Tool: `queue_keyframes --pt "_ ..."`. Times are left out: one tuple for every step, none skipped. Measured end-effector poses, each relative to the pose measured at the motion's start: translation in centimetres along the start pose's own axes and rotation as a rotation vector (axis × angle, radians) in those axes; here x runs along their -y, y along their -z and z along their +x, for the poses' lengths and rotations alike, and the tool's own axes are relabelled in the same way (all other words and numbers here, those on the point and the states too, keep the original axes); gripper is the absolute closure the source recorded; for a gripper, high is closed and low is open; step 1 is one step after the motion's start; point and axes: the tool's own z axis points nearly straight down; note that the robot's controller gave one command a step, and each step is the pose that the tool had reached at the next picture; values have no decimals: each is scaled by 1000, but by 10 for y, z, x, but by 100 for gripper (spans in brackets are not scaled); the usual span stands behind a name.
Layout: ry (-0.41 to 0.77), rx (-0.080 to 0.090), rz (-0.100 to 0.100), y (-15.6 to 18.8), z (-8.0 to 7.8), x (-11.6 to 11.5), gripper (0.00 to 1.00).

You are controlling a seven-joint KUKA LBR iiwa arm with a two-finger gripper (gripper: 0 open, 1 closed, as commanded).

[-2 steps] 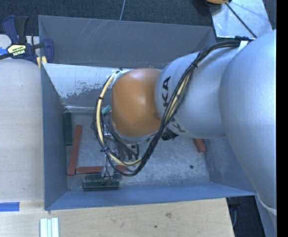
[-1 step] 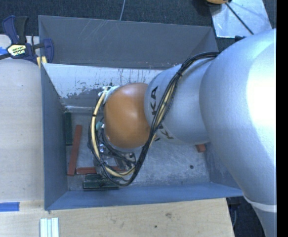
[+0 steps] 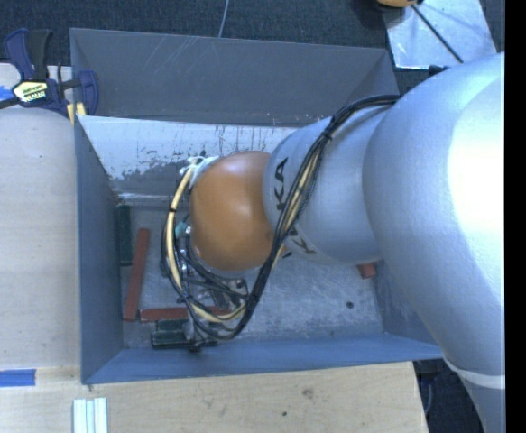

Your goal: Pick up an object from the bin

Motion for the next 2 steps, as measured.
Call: queue_keyframes --pt "-1 -1 0 0 0 0 100" --pt "0 -1 0 0 0 0 0"
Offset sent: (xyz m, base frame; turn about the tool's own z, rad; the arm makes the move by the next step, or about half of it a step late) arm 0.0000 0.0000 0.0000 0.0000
